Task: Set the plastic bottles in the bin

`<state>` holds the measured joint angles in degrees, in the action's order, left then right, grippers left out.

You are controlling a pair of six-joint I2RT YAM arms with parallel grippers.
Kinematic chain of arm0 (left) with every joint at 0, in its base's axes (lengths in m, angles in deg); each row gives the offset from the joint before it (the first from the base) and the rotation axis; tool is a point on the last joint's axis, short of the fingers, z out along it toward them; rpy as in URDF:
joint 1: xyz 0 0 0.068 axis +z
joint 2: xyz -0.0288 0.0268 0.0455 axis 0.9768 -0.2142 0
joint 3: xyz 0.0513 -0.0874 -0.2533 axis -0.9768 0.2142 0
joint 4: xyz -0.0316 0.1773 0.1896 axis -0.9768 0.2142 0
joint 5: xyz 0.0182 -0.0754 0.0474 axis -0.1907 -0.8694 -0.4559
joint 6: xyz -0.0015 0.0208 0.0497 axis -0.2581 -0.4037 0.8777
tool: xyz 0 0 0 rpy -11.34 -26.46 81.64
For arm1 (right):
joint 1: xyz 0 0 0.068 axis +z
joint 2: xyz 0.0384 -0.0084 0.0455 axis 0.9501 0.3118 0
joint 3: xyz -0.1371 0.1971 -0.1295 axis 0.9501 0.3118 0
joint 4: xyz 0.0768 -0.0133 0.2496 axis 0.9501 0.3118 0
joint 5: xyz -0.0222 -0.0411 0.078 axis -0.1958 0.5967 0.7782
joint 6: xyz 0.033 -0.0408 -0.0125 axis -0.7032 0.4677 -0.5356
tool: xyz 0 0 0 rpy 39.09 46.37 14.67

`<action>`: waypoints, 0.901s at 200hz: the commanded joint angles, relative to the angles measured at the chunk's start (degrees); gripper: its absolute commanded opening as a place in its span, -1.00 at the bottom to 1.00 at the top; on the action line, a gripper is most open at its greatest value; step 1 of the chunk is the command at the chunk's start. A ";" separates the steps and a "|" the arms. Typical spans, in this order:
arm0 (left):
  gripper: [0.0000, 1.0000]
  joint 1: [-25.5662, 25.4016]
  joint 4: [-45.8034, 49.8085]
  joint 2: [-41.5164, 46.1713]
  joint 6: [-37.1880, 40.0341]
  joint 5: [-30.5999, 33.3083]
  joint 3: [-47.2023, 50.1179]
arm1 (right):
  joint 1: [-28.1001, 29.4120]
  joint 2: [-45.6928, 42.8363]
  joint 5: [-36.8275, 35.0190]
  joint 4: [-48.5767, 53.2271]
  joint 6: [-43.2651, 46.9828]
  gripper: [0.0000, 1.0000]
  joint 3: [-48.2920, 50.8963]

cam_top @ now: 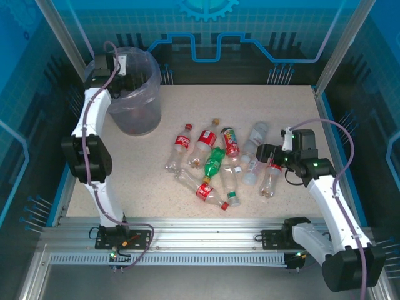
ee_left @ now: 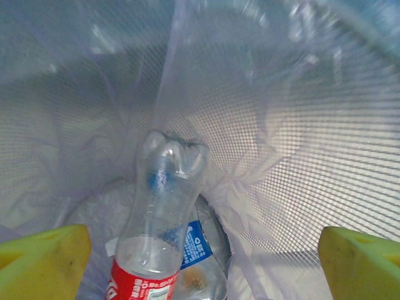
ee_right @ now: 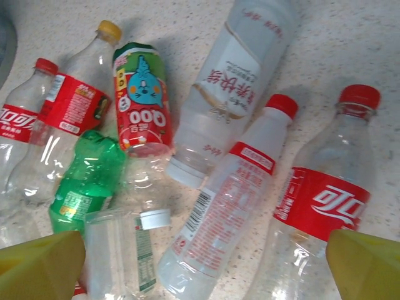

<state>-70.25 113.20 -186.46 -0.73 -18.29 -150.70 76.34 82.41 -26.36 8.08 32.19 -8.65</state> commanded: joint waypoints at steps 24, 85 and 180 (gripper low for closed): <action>0.99 -0.17 2.14 9.05 2.27 3.87 -1.06 | -1.39 1.73 -12.38 11.34 -4.06 0.99 -0.44; 0.99 -1.05 0.65 21.31 -2.38 3.82 7.47 | -1.37 6.71 -7.54 10.14 -8.72 0.78 4.68; 0.98 -23.42 -8.53 39.67 -12.80 3.88 35.24 | 0.19 15.84 -4.68 2.37 -11.38 0.79 10.49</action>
<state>-89.68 108.00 -148.84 -8.66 -14.02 -120.72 75.93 96.07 -32.26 12.98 21.85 1.10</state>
